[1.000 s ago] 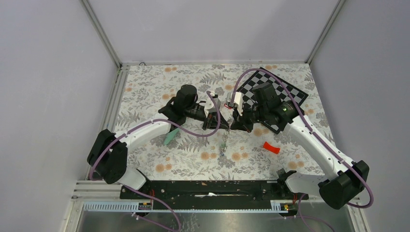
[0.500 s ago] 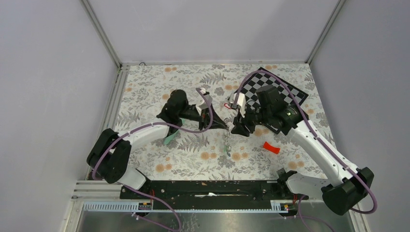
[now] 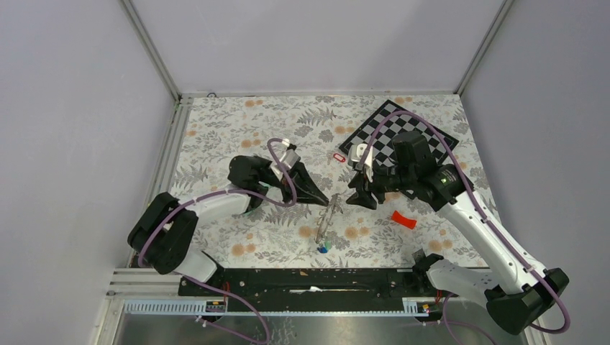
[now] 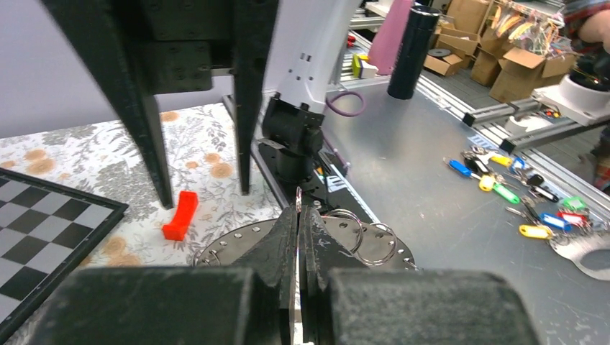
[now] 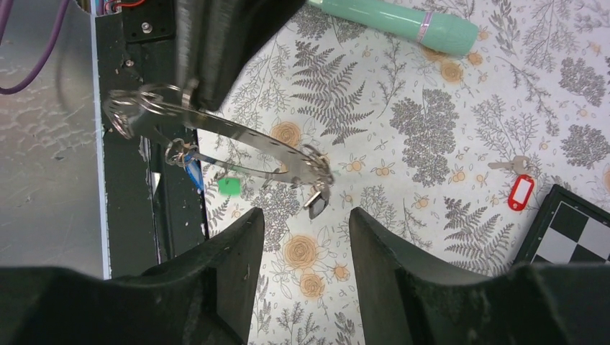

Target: Put the keys on the keyring

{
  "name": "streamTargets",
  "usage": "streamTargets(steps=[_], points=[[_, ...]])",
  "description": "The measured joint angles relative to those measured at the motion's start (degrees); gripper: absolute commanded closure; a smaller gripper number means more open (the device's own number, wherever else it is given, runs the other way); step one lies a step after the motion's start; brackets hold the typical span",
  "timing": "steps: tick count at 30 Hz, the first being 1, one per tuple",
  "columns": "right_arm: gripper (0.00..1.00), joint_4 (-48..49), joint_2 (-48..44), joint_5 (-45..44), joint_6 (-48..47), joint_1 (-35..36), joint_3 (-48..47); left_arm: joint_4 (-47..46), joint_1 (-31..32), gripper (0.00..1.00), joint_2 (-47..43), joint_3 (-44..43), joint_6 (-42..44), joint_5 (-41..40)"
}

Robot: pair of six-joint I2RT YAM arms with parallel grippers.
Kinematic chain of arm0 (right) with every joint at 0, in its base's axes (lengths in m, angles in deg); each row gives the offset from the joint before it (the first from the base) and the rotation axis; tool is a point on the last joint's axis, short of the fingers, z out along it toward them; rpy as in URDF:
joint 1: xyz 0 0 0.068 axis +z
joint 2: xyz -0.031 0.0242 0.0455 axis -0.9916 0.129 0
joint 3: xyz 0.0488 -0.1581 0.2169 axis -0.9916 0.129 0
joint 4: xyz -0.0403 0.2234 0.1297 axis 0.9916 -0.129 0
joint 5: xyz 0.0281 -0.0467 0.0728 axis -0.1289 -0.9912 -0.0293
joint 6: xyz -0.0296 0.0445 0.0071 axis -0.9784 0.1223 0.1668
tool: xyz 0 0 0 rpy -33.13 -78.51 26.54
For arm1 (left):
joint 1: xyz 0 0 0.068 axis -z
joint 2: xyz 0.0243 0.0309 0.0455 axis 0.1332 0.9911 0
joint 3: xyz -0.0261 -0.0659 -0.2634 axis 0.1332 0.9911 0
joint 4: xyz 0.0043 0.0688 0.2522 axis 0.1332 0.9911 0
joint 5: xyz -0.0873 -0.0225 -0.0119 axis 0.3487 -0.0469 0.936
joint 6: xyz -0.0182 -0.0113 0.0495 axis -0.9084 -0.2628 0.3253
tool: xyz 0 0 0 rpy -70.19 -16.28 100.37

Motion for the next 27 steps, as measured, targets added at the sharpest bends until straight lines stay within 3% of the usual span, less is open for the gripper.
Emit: streamTargets(steps=[15, 27], points=[[0.45, 0.0, -1.5, 1.6, -0.9, 0.0, 2.4, -1.5, 0.9, 1.00, -8.5, 2.0, 3.4, 11.1], [0.47, 0.0, -1.5, 3.7, -0.9, 0.0, 3.1, -0.7, 0.8, 1.00, -10.1, 2.1, 4.3, 11.3]])
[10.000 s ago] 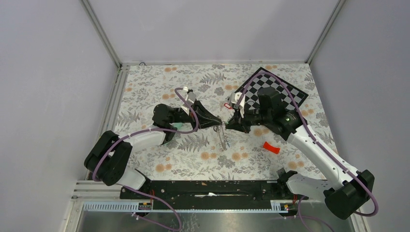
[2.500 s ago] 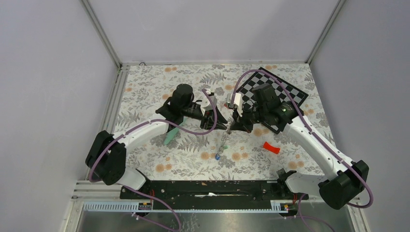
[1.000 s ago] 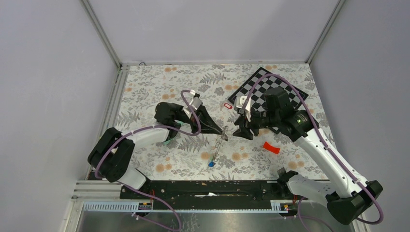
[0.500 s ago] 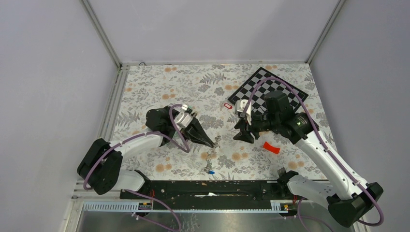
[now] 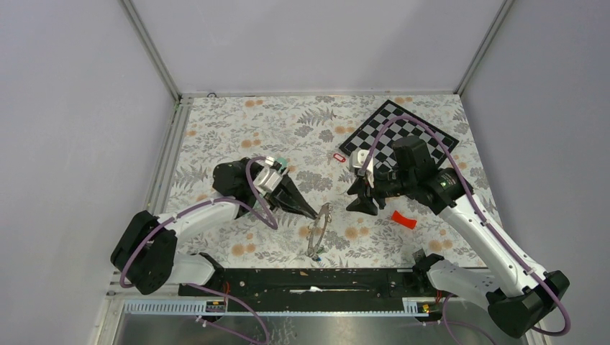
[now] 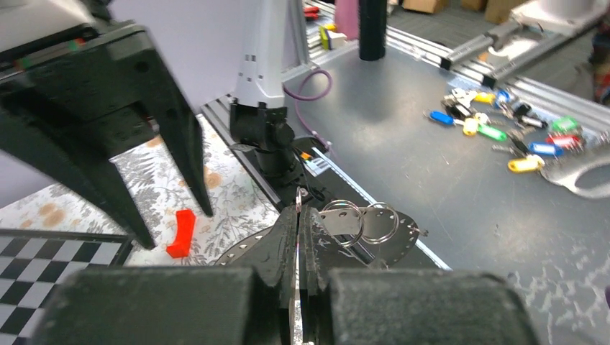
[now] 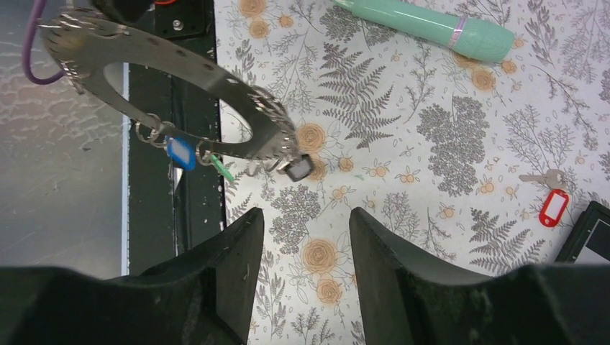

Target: Put the keys on the keyring

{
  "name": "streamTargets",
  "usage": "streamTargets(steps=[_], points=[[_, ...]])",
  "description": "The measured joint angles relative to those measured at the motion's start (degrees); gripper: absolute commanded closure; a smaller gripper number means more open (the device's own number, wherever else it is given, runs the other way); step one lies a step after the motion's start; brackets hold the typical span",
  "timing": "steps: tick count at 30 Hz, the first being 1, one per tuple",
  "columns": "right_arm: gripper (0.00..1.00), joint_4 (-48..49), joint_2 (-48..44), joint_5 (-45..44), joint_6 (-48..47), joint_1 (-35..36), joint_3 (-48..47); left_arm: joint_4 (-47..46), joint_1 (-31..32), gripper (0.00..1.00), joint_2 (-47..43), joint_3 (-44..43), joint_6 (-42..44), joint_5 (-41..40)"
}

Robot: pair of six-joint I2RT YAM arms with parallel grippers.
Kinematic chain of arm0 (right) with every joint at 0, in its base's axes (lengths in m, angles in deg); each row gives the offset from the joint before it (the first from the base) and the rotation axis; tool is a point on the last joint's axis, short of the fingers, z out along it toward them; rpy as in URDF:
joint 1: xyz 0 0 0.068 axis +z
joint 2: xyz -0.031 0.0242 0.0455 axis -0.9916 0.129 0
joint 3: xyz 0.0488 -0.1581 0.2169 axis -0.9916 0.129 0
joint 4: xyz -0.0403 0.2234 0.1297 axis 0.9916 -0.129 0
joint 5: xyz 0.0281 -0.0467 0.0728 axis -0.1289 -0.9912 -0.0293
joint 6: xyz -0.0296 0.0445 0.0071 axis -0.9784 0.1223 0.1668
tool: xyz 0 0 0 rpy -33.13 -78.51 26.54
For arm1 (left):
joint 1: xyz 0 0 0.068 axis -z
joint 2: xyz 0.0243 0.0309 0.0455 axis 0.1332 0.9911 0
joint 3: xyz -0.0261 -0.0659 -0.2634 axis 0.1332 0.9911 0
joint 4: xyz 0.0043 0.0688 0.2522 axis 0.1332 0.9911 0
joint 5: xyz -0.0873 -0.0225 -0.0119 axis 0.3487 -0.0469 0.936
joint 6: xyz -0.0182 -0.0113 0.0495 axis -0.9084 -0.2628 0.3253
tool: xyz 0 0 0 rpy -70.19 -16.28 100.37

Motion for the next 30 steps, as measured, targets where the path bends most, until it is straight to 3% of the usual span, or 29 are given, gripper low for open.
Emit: streamTargets(steps=[14, 20, 30], points=[[0.53, 5.2, 3.7, 5.6, 5.1, -0.1, -4.8, 3.5, -2.3, 1.00, 4.7, 0.0, -2.4, -15.8], [0.54, 8.1, 6.0, 5.6, 7.4, -0.1, -5.5, 9.4, -2.5, 1.00, 5.1, 0.0, 0.2, -20.7], [0.65, 10.4, 8.0, 5.9, 9.9, -0.1, -5.7, 16.6, -2.5, 1.00, 5.2, 0.8, 5.4, -24.7]])
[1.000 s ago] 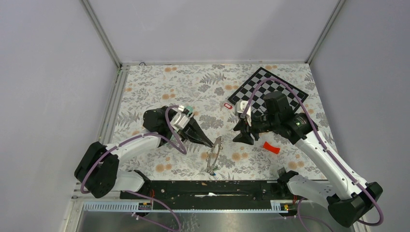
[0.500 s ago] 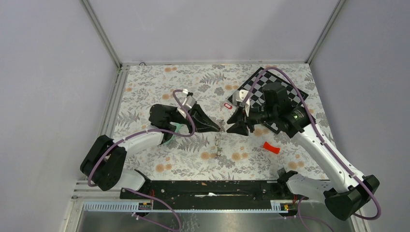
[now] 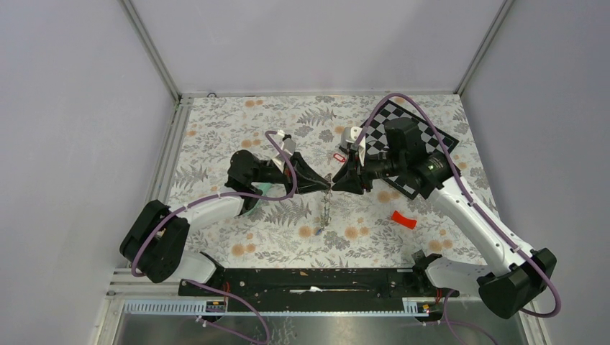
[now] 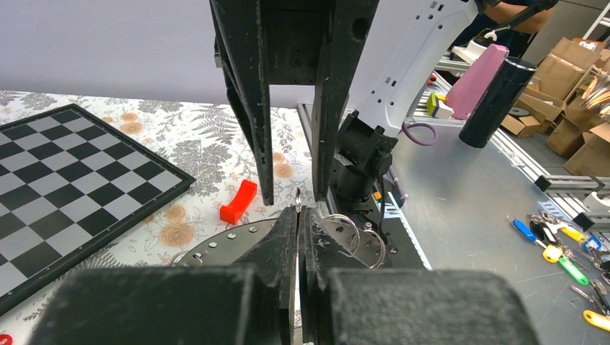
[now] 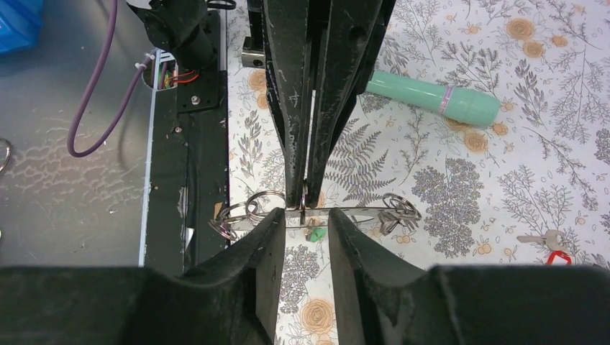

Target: Put the keys on the keyring

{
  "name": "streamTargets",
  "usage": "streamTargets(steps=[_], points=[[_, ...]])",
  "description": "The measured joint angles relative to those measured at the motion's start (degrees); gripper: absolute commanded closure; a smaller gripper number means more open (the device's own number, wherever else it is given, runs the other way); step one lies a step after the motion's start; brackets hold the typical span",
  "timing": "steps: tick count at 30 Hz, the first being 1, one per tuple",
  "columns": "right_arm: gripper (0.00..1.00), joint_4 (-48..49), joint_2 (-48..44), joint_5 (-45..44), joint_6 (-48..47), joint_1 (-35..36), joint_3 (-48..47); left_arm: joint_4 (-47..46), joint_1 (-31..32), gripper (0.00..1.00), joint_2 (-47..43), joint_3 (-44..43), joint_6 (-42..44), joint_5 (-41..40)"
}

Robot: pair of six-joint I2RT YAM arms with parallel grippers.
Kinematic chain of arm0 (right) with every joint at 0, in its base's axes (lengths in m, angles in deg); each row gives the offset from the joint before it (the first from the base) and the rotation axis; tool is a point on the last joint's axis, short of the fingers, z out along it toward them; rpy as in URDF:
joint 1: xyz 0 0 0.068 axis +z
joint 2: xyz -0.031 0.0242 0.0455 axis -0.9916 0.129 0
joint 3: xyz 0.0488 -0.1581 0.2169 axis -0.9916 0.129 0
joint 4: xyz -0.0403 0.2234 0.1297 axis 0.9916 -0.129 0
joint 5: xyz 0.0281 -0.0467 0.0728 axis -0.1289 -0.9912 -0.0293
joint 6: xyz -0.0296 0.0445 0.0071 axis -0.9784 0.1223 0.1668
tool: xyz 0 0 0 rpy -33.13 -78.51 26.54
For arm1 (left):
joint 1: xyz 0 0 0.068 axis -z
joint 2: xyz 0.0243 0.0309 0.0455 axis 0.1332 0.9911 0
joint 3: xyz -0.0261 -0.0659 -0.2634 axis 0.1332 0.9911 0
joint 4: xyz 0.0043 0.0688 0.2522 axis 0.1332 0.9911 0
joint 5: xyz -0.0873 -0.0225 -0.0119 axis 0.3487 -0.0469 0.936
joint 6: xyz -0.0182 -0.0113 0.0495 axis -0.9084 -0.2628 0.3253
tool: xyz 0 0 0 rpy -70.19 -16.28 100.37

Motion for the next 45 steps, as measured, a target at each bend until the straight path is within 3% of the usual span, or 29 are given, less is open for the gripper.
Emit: streamTargets(steps=[10, 22, 45], points=[[0.69, 0.9, 0.4, 0.5, 0.6, 0.0, 0.0, 0.4, 0.0, 1.00, 0.0, 0.0, 0.8, -0.7], [0.67, 1.7, 0.6, -1.2, 0.6, 0.0, 0.3, -0.1, 0.0, 1.00, 0.0, 0.2, 0.6, -0.6], [0.75, 2.6, 2.1, -0.3, 1.5, 0.0, 1.4, -0.7, -0.4, 1.00, 0.0, 0.7, 0.3, -0.7]])
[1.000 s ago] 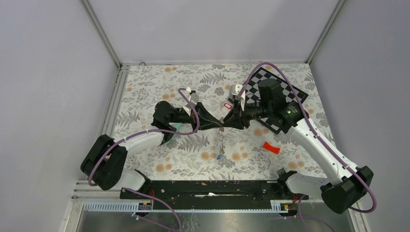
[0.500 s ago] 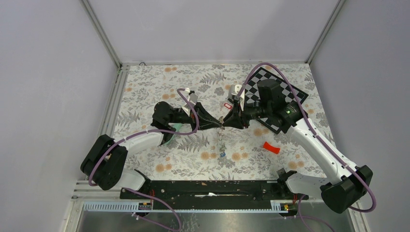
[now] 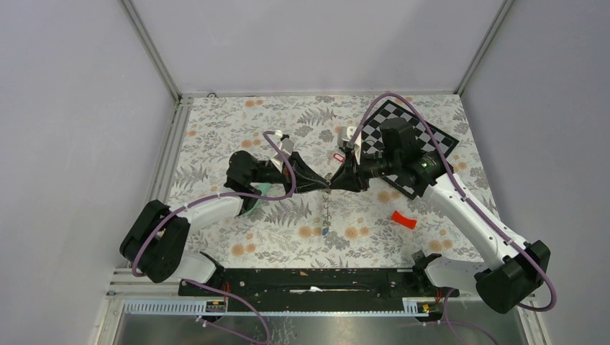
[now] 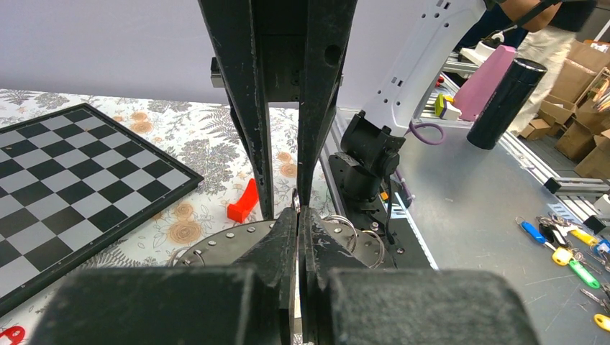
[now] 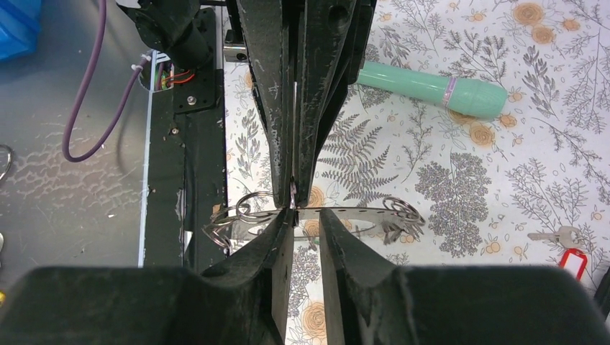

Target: Put the keys on the keyring

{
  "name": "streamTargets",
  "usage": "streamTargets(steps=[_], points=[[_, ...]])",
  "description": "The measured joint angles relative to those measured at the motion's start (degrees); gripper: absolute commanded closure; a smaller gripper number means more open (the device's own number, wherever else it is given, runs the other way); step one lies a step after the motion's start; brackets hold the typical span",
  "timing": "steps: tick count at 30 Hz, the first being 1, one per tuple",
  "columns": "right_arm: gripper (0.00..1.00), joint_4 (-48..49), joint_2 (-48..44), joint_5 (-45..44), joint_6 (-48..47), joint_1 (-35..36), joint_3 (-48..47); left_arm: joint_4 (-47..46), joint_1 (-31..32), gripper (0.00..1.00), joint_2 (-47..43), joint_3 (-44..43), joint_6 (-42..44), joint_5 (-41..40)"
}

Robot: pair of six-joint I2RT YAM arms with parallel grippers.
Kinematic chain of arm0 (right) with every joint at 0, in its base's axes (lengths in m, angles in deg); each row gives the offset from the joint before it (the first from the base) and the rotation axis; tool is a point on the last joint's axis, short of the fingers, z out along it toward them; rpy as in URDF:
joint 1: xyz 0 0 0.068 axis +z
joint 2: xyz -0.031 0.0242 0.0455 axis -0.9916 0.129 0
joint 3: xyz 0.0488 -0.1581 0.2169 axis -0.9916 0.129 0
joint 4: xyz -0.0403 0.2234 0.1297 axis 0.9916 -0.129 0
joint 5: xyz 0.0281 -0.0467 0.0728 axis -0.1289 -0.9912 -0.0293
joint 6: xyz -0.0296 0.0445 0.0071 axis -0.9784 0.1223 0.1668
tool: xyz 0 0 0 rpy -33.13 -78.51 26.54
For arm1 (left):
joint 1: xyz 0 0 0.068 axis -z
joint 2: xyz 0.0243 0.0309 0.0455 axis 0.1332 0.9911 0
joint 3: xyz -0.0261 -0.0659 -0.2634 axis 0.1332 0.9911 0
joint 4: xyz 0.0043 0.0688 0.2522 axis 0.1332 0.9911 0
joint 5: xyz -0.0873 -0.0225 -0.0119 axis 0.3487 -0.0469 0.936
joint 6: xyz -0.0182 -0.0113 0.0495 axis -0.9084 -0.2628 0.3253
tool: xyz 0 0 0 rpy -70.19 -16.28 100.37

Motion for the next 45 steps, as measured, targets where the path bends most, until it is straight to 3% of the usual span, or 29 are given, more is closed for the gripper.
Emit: streamTargets(steps=[12, 38, 45], points=[[1.00, 0.3, 0.7, 1.7, 0.8, -0.2, 0.2, -0.4, -0.4, 1.00, 0.5, 0.0, -0.9, 0.0], [1.00, -0.5, -1.5, 0.8, -7.6, -0.2, 2.4, 2.4, 0.2, 1.00, 0.7, -0.1, 3.3, 0.2], [1.00, -1.2, -1.9, -0.3, -8.9, -0.2, 2.8, 2.8, 0.1, 0.76, 0.7, -0.2, 3.9, 0.5]])
